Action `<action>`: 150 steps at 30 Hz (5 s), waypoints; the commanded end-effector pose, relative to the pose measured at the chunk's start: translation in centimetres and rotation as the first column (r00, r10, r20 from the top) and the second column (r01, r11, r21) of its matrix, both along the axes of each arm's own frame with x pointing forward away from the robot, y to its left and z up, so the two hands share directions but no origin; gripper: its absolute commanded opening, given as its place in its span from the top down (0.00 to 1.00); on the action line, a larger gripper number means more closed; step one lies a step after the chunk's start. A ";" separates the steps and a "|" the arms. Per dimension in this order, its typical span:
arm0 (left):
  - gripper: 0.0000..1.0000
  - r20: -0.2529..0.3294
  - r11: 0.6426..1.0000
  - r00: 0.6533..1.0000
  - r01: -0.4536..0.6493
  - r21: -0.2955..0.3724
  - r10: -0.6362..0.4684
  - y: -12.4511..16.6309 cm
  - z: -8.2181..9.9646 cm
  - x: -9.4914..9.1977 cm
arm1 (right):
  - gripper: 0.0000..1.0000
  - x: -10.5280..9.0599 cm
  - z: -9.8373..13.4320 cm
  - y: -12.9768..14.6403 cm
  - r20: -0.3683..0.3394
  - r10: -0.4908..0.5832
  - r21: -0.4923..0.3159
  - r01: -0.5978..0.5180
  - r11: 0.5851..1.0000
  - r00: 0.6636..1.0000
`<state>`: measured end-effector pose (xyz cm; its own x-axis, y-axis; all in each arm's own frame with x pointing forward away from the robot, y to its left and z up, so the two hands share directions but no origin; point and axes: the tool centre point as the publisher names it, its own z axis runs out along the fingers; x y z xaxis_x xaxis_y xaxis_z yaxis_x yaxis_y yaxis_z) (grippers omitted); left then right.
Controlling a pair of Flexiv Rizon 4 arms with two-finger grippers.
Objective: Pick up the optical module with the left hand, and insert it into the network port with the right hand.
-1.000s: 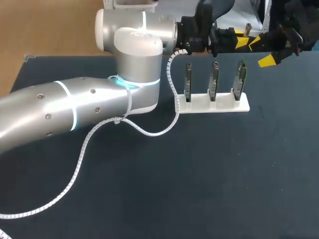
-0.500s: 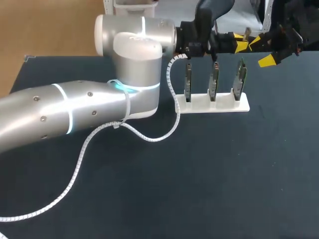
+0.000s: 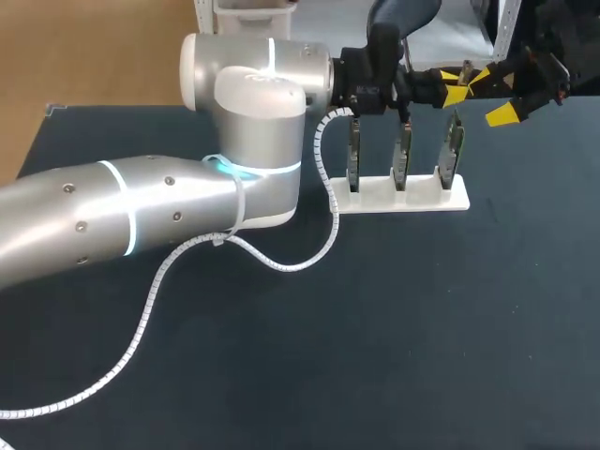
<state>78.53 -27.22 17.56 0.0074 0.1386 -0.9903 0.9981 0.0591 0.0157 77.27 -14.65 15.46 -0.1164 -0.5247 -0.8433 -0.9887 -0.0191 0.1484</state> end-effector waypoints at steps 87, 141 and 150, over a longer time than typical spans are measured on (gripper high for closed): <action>1.00 -0.010 1.000 1.000 0.027 -0.001 -0.027 -0.3 -0.2 -0.5 | 0.00 1.1 5.0 3.1 0.126 0.007 0.046 -0.013 0.999 0.992; 0.00 -0.063 0.978 0.998 0.021 0.209 -0.008 2.0 -0.1 -0.6 | 1.00 0.5 4.7 2.9 0.142 -0.002 0.056 -0.006 0.998 0.990; 0.00 -0.134 0.949 0.991 0.050 0.312 -0.008 2.6 -2.2 -0.9 | 1.00 0.7 4.8 2.9 0.145 -0.010 0.057 0.002 0.998 0.989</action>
